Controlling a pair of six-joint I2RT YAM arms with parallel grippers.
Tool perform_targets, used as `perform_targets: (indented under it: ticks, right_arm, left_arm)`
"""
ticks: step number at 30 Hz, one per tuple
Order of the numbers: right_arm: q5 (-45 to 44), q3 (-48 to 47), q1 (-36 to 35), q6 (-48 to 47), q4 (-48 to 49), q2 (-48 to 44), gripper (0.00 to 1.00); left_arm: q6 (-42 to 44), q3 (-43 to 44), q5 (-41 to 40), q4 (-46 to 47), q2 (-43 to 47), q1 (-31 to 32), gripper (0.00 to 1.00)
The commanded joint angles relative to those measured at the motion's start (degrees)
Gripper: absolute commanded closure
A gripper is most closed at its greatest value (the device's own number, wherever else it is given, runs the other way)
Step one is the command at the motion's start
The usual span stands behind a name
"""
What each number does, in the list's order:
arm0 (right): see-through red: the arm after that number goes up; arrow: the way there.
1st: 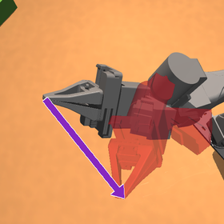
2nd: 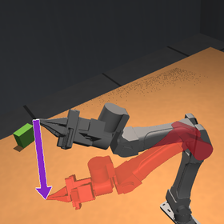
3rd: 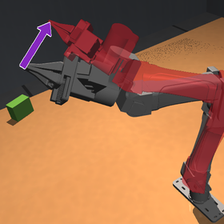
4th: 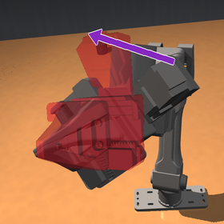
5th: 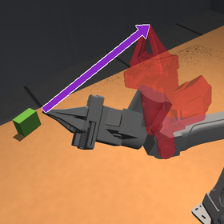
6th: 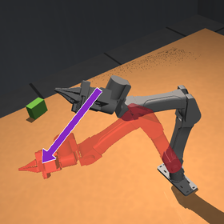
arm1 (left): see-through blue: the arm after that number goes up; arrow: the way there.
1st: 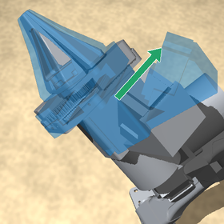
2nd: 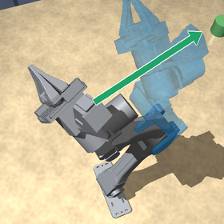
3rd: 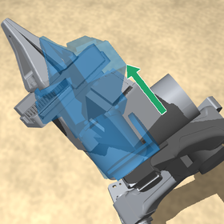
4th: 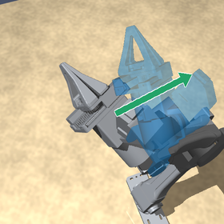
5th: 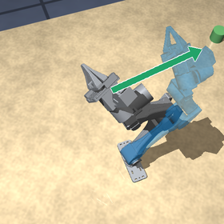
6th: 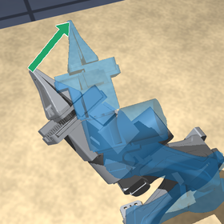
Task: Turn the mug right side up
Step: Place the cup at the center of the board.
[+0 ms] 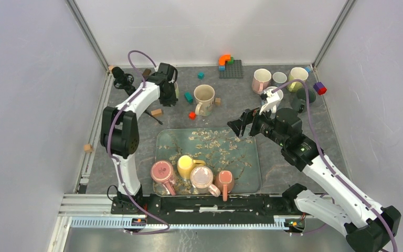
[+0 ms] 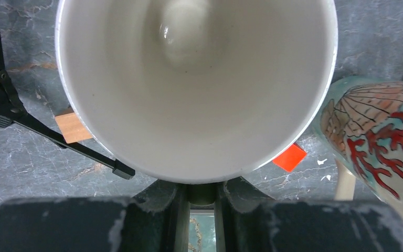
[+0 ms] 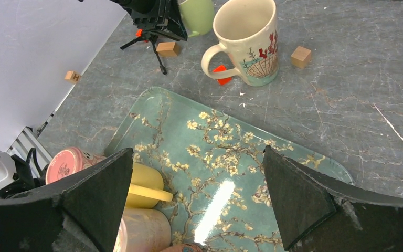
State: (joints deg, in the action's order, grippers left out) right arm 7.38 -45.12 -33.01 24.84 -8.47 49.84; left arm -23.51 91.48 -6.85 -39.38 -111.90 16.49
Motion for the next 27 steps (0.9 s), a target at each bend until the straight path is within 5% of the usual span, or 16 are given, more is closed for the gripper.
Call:
perform_targets:
  ticks: [1,10,22,27]
  right_arm:
    - [-0.7,0.3,-0.2,-1.3,0.9,-0.7,0.02]
    - [0.1,0.8,-0.2,-1.2,1.1,-0.3,0.02]
    - [0.6,1.2,-0.2,-1.2,0.8,-0.5,0.02]
    - [1.0,1.3,-0.2,-1.7,-0.4,-0.3,0.02]
  left_arm:
    - [4.1,4.6,0.8,0.4,-1.2,-0.3,0.98]
    - [4.4,4.3,2.2,-0.2,-3.0,-0.4,0.96]
    - [4.6,3.1,2.9,-0.5,-3.5,-0.4,0.74]
    - [4.8,2.6,3.1,-0.5,-2.5,-0.5,0.52]
